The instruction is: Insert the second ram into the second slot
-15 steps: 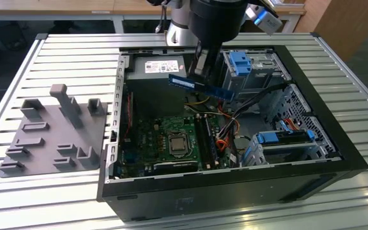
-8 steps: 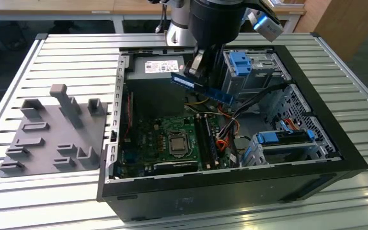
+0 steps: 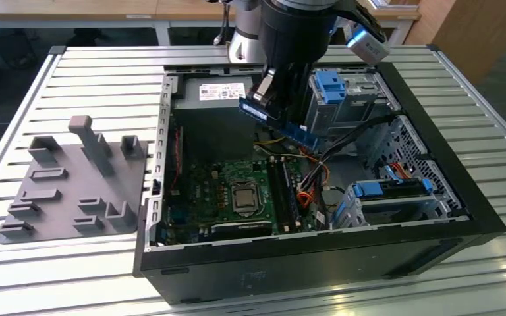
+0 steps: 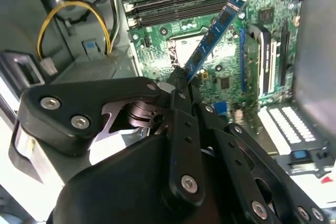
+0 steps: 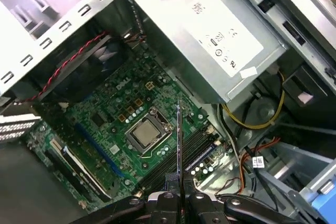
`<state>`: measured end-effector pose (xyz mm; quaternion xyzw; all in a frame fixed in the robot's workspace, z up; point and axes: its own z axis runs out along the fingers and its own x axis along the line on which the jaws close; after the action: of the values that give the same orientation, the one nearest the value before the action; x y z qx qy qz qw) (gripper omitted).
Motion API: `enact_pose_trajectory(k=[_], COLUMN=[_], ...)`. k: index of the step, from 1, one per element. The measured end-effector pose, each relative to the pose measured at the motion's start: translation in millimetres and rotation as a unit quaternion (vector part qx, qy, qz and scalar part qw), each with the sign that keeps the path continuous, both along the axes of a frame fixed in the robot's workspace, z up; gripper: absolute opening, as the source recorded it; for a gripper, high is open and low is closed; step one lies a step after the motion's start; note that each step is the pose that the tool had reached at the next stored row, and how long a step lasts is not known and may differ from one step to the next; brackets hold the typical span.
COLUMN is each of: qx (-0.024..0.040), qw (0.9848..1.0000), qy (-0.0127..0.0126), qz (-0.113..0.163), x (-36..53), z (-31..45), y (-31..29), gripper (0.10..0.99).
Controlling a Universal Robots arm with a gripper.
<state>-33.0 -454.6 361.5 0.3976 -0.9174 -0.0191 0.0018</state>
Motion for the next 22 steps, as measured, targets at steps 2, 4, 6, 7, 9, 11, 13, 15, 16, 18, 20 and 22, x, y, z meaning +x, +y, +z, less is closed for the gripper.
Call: enact_pose_trajectory(k=[2, 4, 6, 7, 9, 11, 13, 15, 16, 18, 20, 22], qx=[0.0, 0.0, 0.0, 0.0, 0.0, 0.0, 0.0, 0.0, 0.0, 0.0, 0.0, -0.0001], qw=[0.9998, 0.9993, 0.9985, 0.998, 0.9967, 0.995, 0.993, 0.9907, 0.9894, 0.9866, 0.9835, 0.9801], qy=[0.0, 0.0, 0.0, 0.0, 0.0, 0.0, 0.0, 0.0, 0.0, 0.0, 0.0, 0.0], qz=[-0.018, -0.037, -0.055, -0.064, -0.082, -0.1, -0.118, -0.136, -0.145, -0.163, -0.181, -0.199], x=[0.0, 0.0, 0.0, 0.0, 0.0, 0.0, 0.0, 0.0, 0.0, 0.0, 0.0, 0.0], z=[-0.8, -1.7, -2.5, -2.9, -3.8, -4.6, -5.5, -6.3, -6.7, -7.6, -8.5, -9.3], y=[0.0, 0.0, 0.0, 0.0, 0.0, 0.0, 0.0, 0.0, 0.0, 0.0, 0.0, 0.0], gripper=[0.137, 0.137, 0.137, 0.137, 0.137, 0.137, 0.137, 0.137, 0.137, 0.137, 0.137, 0.137])
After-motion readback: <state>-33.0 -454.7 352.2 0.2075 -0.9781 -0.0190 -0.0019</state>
